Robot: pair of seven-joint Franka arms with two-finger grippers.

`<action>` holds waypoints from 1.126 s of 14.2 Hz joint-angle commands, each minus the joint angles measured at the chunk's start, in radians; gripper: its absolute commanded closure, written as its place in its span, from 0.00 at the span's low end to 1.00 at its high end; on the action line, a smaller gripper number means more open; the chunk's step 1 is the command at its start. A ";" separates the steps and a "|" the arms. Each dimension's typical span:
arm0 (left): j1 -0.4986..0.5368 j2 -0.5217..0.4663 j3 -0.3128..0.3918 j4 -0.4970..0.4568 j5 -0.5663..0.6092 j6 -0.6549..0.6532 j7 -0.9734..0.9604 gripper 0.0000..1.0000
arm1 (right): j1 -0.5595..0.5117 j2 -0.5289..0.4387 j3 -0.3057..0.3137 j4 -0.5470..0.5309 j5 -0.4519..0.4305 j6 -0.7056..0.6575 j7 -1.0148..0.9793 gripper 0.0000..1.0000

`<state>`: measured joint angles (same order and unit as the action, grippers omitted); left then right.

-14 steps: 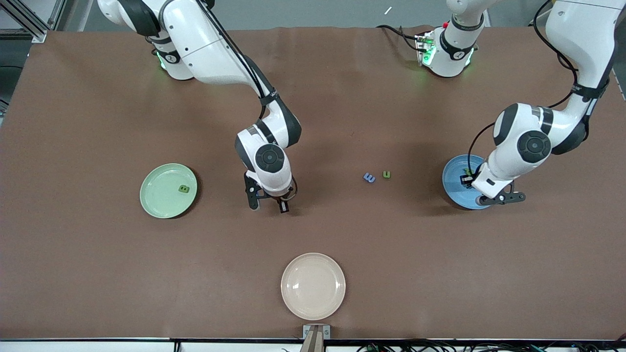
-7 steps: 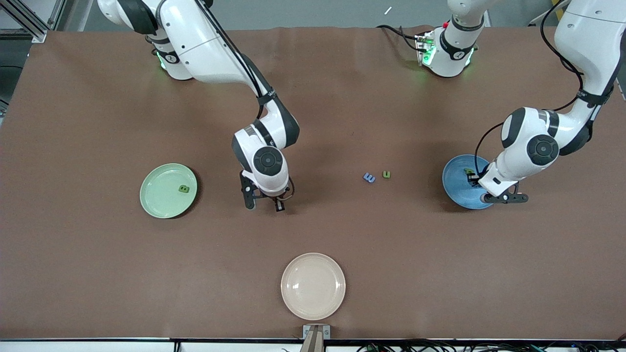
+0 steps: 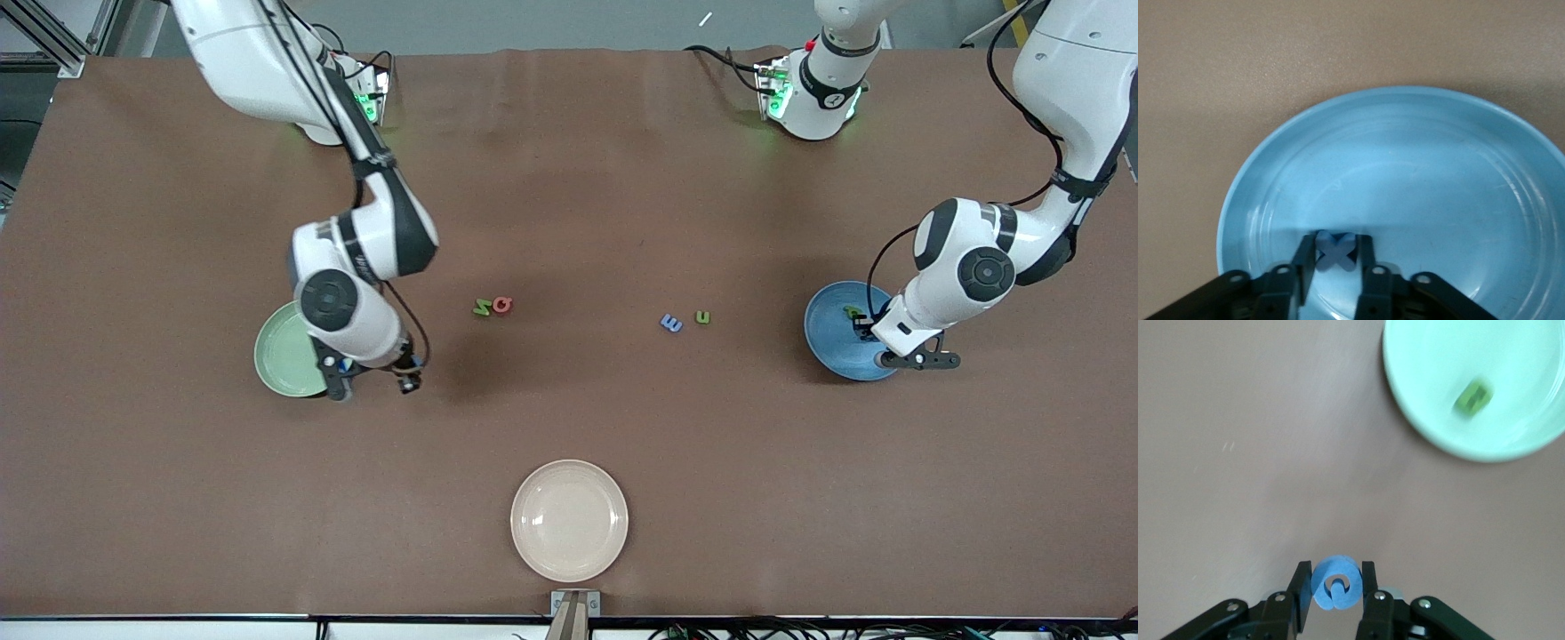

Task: Sort upper and lower case letters into plates
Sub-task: 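Carry the c to the green plate while the left gripper releases the x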

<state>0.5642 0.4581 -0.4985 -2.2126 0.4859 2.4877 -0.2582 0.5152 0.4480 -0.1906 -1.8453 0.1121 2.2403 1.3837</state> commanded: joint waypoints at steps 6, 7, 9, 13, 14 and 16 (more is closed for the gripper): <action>0.009 -0.093 -0.205 0.027 0.005 -0.172 -0.119 0.01 | -0.243 -0.281 0.020 -0.469 -0.009 0.142 -0.408 1.00; 0.009 -0.090 -0.244 0.037 0.005 -0.187 -0.175 0.01 | -0.271 -0.279 0.020 -0.491 -0.009 0.175 -0.448 1.00; -0.003 -0.067 -0.305 0.050 0.005 -0.187 -0.289 0.01 | -0.325 -0.272 0.020 -0.528 -0.009 0.252 -0.518 0.99; -0.090 0.005 -0.348 0.067 0.005 -0.181 -0.472 0.01 | -0.331 -0.198 0.020 -0.528 -0.011 0.373 -0.535 0.99; -0.107 0.023 -0.348 0.070 0.007 -0.174 -0.486 0.01 | -0.324 -0.177 0.022 -0.526 -0.011 0.393 -0.532 0.99; -0.153 0.056 -0.347 0.073 0.013 -0.145 -0.519 0.01 | -0.320 -0.158 0.022 -0.528 -0.009 0.400 -0.523 0.99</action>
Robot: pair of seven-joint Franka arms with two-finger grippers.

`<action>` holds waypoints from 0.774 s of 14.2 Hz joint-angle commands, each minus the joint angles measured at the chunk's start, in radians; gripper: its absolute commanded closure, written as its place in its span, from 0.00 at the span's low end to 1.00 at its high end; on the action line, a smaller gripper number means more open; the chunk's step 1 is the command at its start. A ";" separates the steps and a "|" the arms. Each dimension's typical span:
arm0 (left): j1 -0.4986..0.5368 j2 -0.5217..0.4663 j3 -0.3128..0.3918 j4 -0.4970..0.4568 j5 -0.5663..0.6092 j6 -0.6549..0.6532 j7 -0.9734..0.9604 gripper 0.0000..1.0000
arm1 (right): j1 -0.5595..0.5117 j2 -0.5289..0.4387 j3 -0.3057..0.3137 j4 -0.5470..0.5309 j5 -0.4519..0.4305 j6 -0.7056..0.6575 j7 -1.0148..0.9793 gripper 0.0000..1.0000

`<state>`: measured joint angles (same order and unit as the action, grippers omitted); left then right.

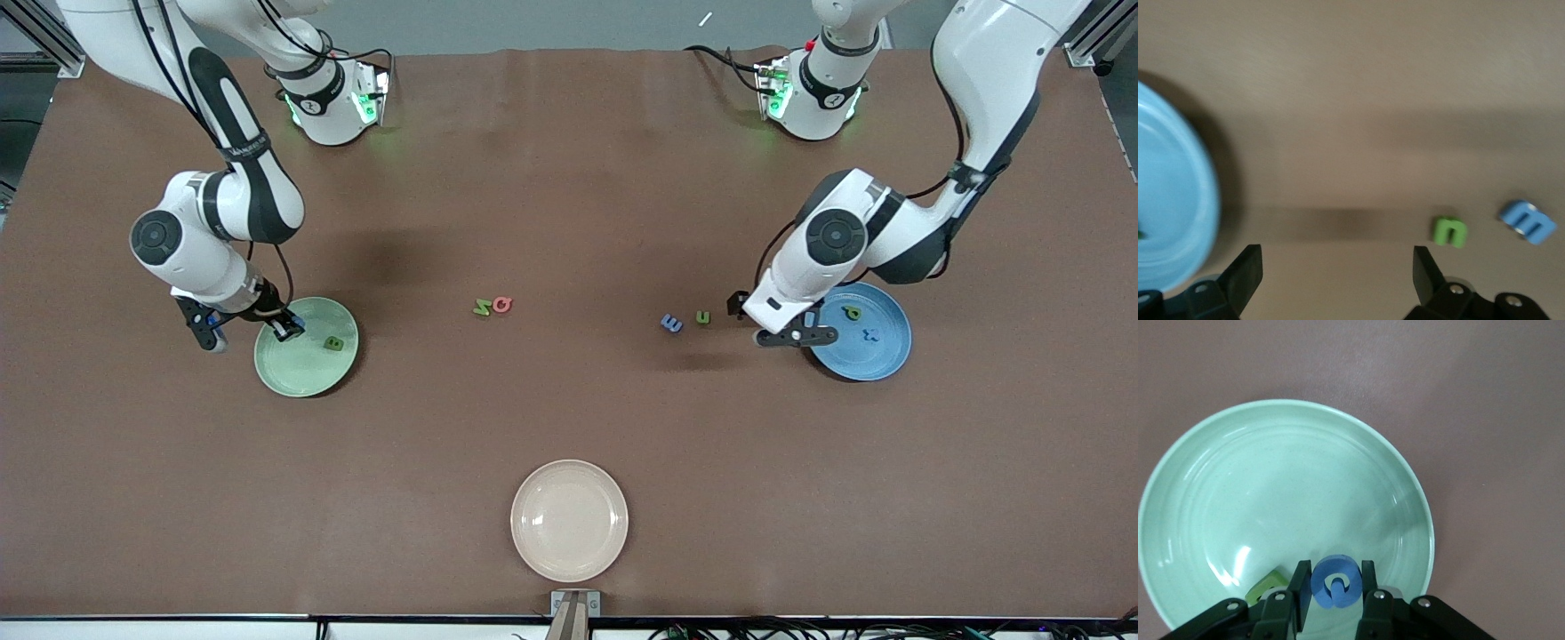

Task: Sort upper and lower case letters into plates
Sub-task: 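Carry the c to the green plate while the left gripper releases the x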

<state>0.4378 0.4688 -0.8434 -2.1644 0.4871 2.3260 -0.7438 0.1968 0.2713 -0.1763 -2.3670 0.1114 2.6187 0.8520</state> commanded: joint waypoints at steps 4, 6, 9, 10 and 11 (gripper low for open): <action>-0.105 0.103 0.007 0.047 0.036 0.096 -0.152 0.01 | 0.001 0.054 0.009 -0.006 -0.007 0.036 0.010 0.98; -0.155 0.128 0.058 0.047 0.089 0.150 -0.195 0.01 | 0.001 0.069 0.011 -0.006 -0.004 0.055 0.010 0.97; -0.202 0.145 0.098 0.049 0.136 0.168 -0.236 0.12 | 0.001 0.068 0.011 -0.005 -0.003 0.052 0.021 0.37; -0.208 0.145 0.105 0.047 0.148 0.170 -0.239 0.16 | 0.001 0.066 0.011 -0.005 -0.003 0.049 0.025 0.05; -0.208 0.145 0.110 0.047 0.157 0.170 -0.241 0.21 | 0.001 0.063 0.011 -0.005 -0.003 0.044 0.025 0.01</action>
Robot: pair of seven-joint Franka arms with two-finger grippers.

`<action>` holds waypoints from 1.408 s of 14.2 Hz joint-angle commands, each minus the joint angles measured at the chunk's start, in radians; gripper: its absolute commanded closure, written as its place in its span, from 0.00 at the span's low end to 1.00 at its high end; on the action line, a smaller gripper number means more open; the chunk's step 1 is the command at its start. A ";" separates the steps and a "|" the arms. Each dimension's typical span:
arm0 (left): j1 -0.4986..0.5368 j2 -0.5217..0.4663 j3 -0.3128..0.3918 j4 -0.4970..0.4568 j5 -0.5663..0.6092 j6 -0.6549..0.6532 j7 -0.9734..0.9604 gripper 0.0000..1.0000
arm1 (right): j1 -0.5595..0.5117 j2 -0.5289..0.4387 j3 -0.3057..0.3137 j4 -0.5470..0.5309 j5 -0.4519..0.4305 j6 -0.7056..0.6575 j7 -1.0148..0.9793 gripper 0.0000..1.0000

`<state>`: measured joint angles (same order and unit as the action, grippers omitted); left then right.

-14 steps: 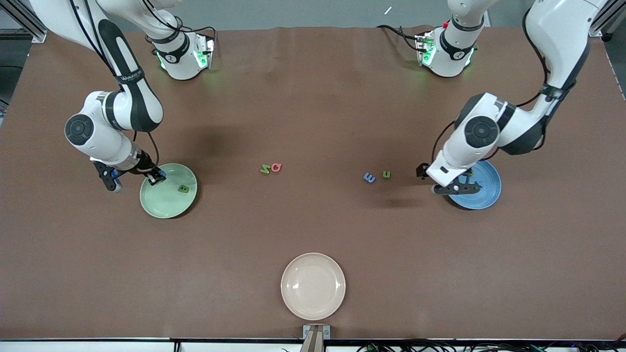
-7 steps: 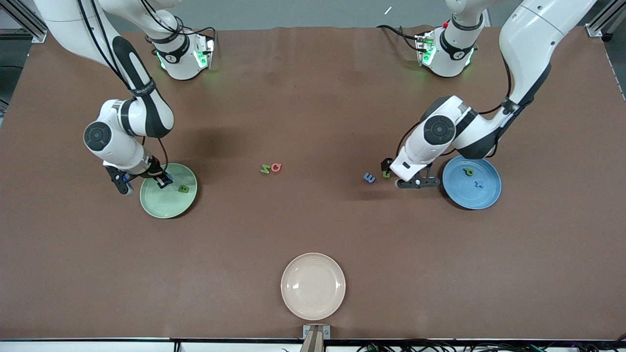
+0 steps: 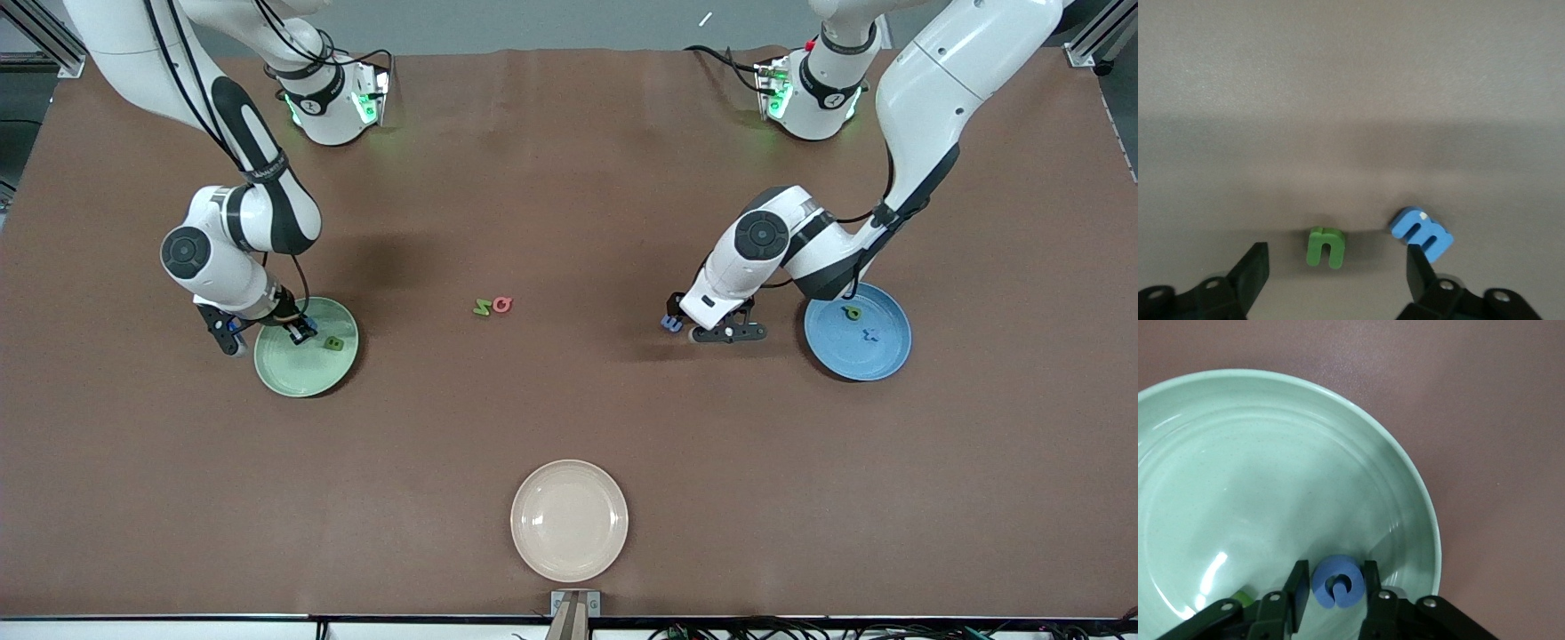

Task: Sort upper and lower case letters into plates

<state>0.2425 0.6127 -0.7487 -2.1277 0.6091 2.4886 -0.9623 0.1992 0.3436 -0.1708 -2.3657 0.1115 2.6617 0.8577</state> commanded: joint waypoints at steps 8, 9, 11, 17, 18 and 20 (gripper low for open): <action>-0.011 0.018 0.025 0.006 0.081 0.007 -0.030 0.51 | 0.087 -0.109 0.040 0.232 0.019 -0.410 0.275 0.01; -0.011 0.019 0.025 0.006 0.081 0.007 -0.030 0.55 | 0.121 -0.103 0.040 0.253 0.049 -0.405 0.331 0.01; -0.012 0.024 0.025 0.008 0.081 0.007 -0.032 0.64 | 0.207 -0.100 0.039 0.284 0.124 -0.385 0.467 0.00; -0.003 0.007 0.025 0.012 0.081 0.003 -0.084 0.91 | 0.383 0.046 0.039 0.273 0.129 -0.168 0.944 0.00; 0.003 -0.004 0.023 0.012 0.080 0.000 -0.085 0.92 | 0.403 0.067 0.039 0.275 0.129 -0.137 1.016 0.00; 0.012 -0.033 0.020 0.012 0.080 -0.002 -0.085 0.94 | 0.440 0.100 0.039 0.275 0.129 -0.111 1.084 0.00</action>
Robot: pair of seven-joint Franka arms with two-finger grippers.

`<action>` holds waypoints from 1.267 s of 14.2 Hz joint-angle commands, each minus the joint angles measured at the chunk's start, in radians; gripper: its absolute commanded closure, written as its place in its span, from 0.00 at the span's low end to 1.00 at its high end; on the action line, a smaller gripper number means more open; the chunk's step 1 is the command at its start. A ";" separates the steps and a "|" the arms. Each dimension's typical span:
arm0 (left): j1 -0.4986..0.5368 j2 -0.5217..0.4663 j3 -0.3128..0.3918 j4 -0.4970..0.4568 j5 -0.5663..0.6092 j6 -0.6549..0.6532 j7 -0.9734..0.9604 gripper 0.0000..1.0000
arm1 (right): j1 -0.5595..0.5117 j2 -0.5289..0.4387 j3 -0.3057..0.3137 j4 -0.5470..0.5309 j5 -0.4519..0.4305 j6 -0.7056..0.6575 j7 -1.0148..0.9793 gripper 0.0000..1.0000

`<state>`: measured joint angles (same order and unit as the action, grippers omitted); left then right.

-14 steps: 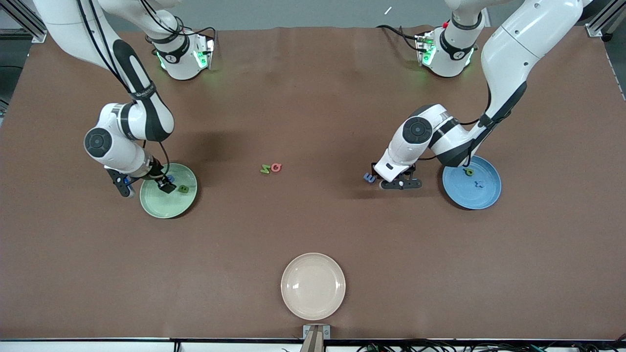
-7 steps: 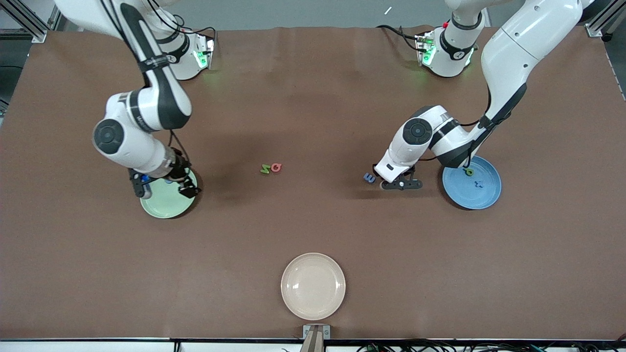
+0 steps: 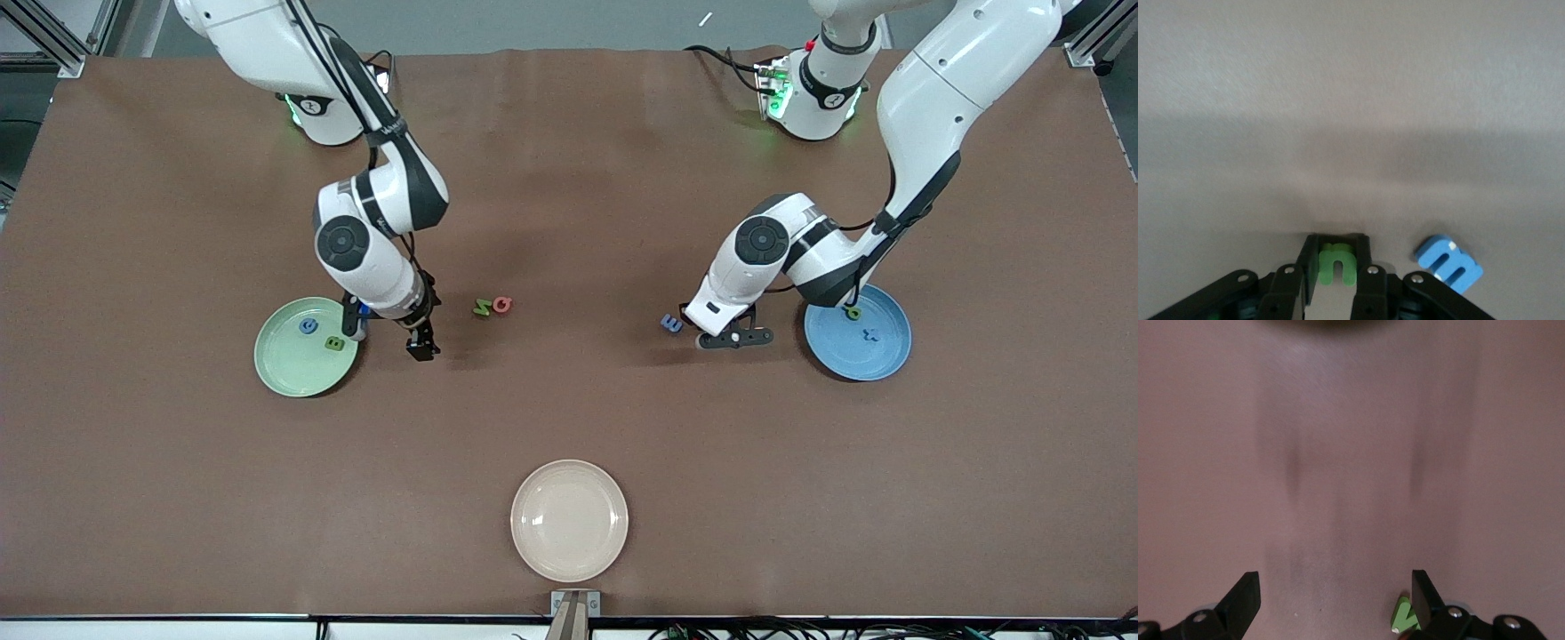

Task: Sort upper and lower case letters into plates

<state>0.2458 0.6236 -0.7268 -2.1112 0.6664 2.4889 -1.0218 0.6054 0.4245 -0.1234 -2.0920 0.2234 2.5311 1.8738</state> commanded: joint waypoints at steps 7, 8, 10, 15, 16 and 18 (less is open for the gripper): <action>0.272 -0.111 -0.147 -0.024 0.007 -0.082 0.113 0.97 | 0.140 0.094 -0.009 0.006 0.017 0.078 0.189 0.02; 0.329 -0.111 -0.187 -0.024 0.007 -0.105 0.150 0.97 | 0.146 0.094 -0.009 0.006 0.017 0.077 0.206 0.02; 0.433 -0.111 -0.235 -0.033 0.009 -0.145 0.238 0.97 | 0.165 0.094 -0.009 0.006 0.017 0.075 0.226 0.03; 0.567 -0.094 -0.237 -0.058 0.024 -0.145 0.431 0.97 | 0.166 0.094 -0.009 0.004 0.013 0.072 0.220 0.17; 0.581 -0.081 -0.234 -0.053 0.030 -0.145 0.449 0.97 | 0.166 0.094 -0.009 0.004 0.010 0.069 0.217 0.20; 0.604 -0.053 -0.215 -0.050 0.088 -0.142 0.468 0.97 | 0.165 0.094 -0.010 0.004 0.005 0.064 0.208 0.30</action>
<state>0.8248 0.5452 -0.9418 -2.1593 0.6981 2.3492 -0.5684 0.7619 0.5176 -0.1255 -2.0880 0.2261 2.5978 2.0846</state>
